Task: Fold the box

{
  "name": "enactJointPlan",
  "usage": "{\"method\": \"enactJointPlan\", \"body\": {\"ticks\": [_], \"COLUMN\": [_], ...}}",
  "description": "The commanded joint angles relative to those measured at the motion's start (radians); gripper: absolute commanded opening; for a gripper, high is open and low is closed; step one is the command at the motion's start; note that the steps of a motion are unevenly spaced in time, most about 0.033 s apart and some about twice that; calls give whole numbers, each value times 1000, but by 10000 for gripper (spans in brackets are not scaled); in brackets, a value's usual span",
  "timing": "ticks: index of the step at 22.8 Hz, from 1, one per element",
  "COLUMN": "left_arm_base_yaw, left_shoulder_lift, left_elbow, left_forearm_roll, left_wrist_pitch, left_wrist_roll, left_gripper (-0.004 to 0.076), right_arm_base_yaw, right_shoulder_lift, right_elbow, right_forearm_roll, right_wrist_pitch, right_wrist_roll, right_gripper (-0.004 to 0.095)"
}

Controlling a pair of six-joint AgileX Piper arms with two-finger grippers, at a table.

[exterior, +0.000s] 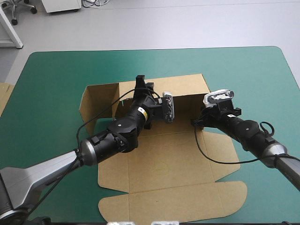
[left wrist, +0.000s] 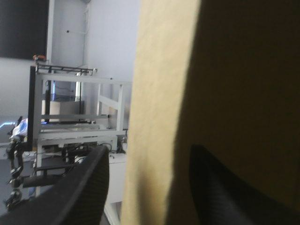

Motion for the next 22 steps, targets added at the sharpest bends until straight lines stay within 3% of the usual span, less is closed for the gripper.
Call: {"method": "enactJointPlan", "body": {"ticks": [1, 6, 9, 15, 22], "left_arm_base_yaw": [-55, -62, 24, 497, 903], "left_shoulder_lift": [-73, -225, -305, -461, -528], "left_elbow": [-26, -37, -39, -39, -33], "left_forearm_roll": [-142, -428, -506, -748, -1176], "left_wrist_pitch": [8, 16, 55, 46, 20], "left_wrist_roll": [145, 208, 203, 222, 465], "left_gripper": [385, 385, 385, 385, 385], "right_arm_base_yaw": [4, 4, 4, 4, -1], "right_shoulder_lift": [-39, -37, -37, -37, -37], "right_elbow": [-27, -27, -27, -27, -27], "right_forearm_roll": [8, 8, 8, 8, 6], "right_wrist_pitch": [1, -3, -3, 0, -2], "right_wrist_roll": [10, 18, 20, 27, 29], "right_gripper": [-20, -20, -20, -20, -20]}}
